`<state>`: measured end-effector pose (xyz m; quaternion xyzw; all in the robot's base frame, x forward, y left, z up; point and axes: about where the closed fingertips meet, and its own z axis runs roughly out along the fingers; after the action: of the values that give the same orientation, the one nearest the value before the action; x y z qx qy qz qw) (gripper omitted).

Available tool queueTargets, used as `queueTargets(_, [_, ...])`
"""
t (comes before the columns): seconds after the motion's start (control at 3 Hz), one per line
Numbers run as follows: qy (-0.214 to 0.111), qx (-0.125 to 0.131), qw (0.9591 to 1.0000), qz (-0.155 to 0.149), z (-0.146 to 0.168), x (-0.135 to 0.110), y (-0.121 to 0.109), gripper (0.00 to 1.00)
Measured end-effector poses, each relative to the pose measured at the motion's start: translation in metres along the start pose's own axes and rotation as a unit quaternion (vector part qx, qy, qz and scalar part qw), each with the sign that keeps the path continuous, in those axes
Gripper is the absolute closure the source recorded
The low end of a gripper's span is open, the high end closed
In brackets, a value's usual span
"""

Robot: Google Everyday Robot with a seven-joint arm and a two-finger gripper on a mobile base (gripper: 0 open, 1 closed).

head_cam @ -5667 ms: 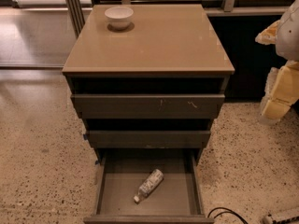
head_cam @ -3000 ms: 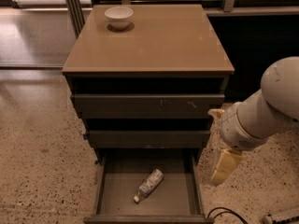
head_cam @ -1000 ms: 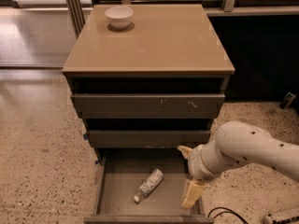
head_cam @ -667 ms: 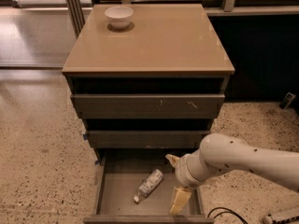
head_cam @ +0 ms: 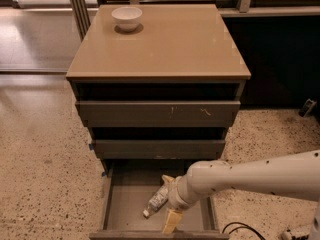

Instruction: Pick blue plastic bottle from bottom drawer and place on counter

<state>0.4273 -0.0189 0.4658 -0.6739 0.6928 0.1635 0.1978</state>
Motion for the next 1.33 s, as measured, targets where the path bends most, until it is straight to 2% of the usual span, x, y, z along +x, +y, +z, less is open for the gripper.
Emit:
queueTargets(0.33, [0.027,0.013,0.9990,0.033,0.034,0.011,0.002,0.00])
queueTargets(0.67, [0.010,-0.013,0.9968,0.078,0.085,0.005,0.010,0.00])
queueTargets(1.0, [0.010,-0.010,0.9969,0.077,0.087,0.007,0.009,0.00])
queueTargets(1.33, [0.019,-0.005,0.9965,0.082,0.100,0.021,0.005,0.00])
